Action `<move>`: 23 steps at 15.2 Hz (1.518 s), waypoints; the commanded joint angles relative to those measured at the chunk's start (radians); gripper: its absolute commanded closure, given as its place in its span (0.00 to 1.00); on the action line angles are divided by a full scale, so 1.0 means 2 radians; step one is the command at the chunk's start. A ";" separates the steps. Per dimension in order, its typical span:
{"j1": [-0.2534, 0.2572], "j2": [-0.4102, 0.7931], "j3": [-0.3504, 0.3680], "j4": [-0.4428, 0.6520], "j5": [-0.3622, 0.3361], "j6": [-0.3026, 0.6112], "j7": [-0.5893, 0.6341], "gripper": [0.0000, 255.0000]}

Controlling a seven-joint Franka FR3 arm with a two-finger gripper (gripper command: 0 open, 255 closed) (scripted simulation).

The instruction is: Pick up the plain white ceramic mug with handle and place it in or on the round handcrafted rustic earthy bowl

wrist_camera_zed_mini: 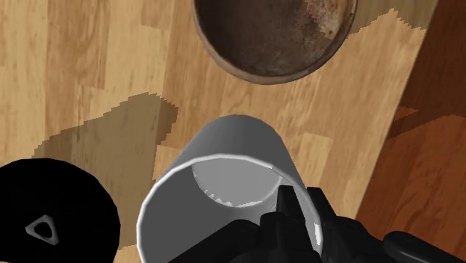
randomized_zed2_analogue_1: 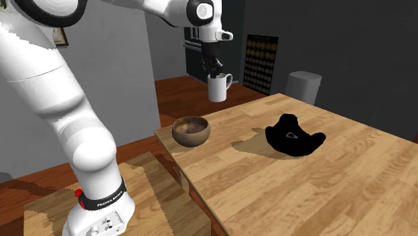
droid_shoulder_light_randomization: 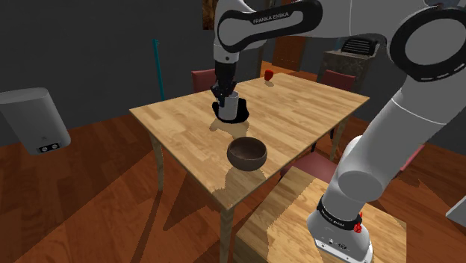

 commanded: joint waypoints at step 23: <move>0.016 -0.150 0.019 -0.233 0.016 0.084 0.023 1.00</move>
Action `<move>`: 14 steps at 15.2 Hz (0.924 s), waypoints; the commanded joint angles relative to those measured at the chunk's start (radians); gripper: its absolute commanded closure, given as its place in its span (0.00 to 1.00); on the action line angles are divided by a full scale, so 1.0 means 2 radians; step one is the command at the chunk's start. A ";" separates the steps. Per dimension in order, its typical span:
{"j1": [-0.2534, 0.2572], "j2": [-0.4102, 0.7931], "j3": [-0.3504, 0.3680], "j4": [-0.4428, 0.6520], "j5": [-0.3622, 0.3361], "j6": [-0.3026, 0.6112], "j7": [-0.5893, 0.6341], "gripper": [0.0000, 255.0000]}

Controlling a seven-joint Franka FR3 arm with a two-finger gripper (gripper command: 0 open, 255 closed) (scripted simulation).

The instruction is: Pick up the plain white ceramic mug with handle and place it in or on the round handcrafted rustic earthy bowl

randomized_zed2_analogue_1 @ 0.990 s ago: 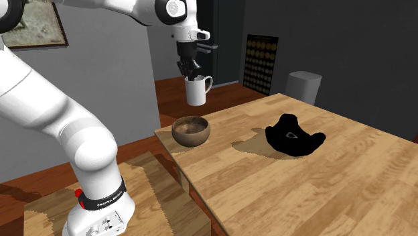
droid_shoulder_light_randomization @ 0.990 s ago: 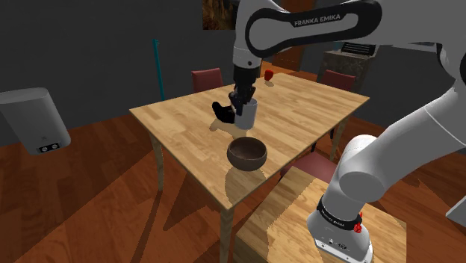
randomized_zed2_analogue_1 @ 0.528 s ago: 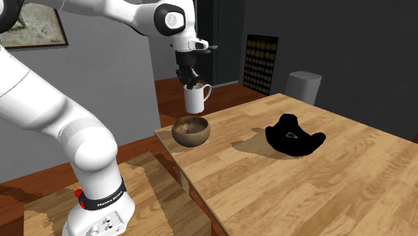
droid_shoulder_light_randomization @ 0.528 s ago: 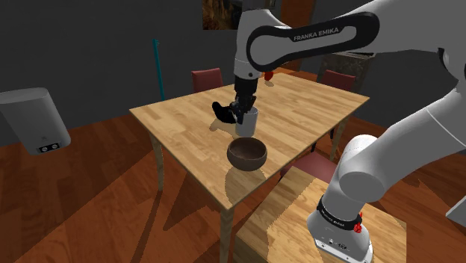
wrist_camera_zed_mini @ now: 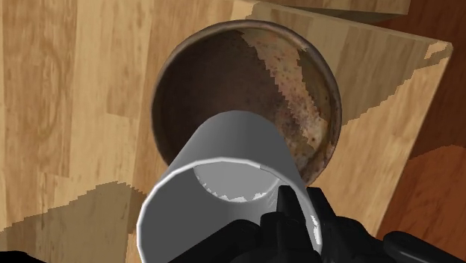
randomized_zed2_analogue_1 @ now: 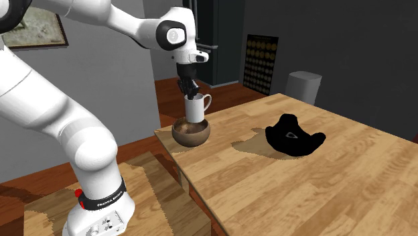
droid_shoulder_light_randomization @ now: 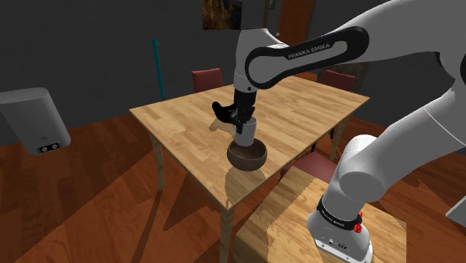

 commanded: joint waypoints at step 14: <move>0.001 0.007 0.002 -0.016 0.001 0.023 0.001 0.00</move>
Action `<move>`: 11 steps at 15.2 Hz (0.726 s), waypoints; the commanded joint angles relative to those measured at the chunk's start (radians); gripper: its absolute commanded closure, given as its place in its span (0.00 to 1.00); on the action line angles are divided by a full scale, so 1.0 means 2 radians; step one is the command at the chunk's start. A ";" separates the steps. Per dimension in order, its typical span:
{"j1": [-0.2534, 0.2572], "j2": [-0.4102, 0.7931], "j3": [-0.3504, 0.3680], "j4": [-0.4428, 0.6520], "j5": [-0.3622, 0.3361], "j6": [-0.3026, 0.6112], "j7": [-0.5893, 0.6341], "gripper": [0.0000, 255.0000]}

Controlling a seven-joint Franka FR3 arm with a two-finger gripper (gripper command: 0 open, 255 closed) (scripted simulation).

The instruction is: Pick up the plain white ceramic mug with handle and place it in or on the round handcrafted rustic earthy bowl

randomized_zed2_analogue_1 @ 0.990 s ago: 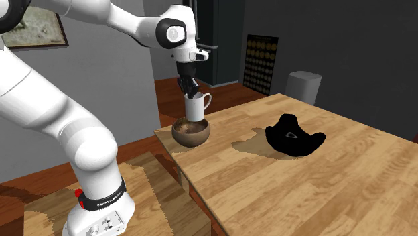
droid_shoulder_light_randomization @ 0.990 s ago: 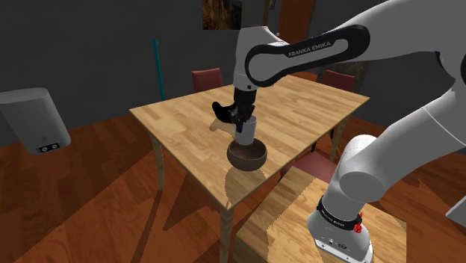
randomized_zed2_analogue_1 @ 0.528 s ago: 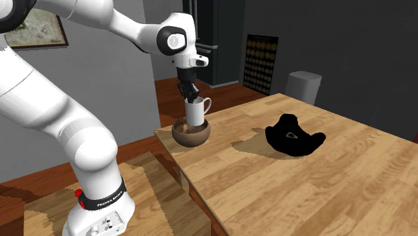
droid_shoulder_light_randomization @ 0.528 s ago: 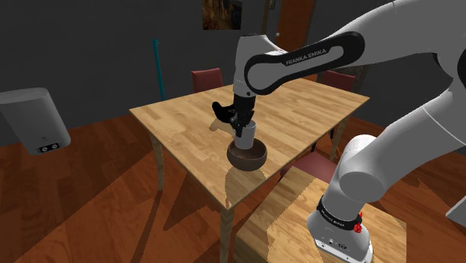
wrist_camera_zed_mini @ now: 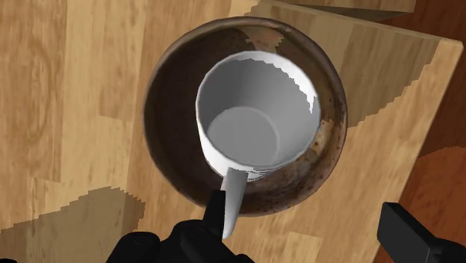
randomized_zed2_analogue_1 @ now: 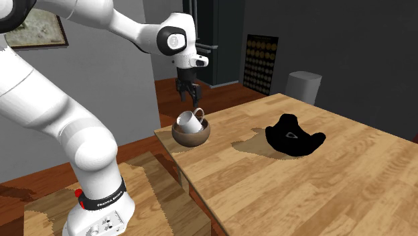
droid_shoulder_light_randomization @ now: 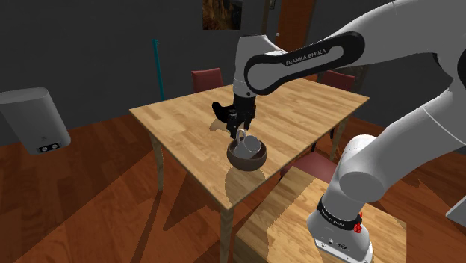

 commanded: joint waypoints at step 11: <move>0.000 -0.018 -0.002 0.050 -0.001 -0.068 0.000 0.00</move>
